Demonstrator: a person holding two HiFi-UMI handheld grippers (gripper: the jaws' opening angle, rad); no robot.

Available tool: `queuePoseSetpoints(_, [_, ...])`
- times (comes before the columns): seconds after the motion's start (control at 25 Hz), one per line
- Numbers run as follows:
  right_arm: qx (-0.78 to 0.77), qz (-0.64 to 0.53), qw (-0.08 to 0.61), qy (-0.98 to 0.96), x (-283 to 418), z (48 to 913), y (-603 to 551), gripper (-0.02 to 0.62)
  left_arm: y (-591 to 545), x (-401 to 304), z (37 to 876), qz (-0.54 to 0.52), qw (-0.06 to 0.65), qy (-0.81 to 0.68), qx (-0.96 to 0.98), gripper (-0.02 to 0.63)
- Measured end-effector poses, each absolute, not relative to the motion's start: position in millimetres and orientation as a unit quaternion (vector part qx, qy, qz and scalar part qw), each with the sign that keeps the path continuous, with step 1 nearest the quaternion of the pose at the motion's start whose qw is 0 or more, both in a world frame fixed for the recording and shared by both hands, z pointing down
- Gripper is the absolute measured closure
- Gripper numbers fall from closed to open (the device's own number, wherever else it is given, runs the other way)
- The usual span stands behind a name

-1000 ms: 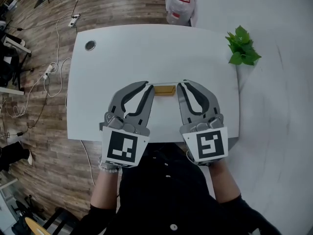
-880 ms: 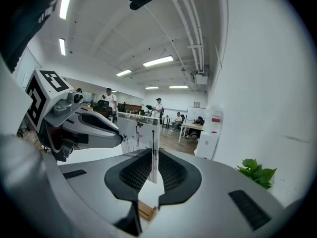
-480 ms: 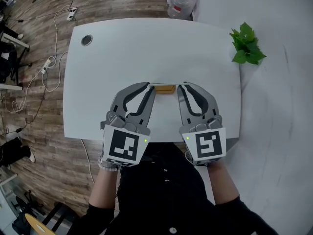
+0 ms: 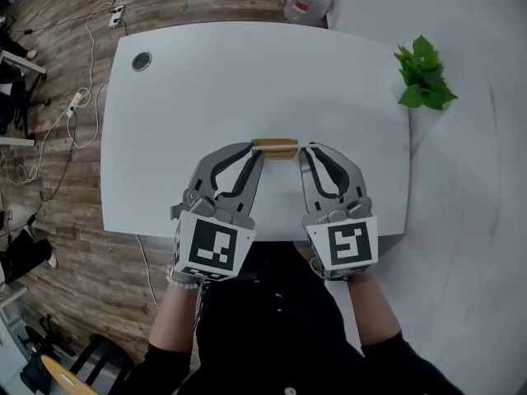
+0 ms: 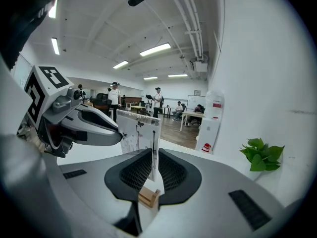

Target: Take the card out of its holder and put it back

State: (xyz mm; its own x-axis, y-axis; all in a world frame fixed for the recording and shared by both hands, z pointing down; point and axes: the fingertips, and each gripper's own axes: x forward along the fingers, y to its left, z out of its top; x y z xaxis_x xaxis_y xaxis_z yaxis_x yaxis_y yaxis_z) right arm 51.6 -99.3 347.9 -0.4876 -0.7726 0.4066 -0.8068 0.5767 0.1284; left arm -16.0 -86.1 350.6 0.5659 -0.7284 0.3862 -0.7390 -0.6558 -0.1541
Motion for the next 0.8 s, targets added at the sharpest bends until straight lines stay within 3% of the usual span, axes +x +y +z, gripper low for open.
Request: queuePoseSetpoints(0.8, [0.454,0.059,0.235,-0.857,55.5,383.1,-106.3,0.523,-91.4,-11.9,390.6,0.238,0.019,-0.405,0.883,0.558])
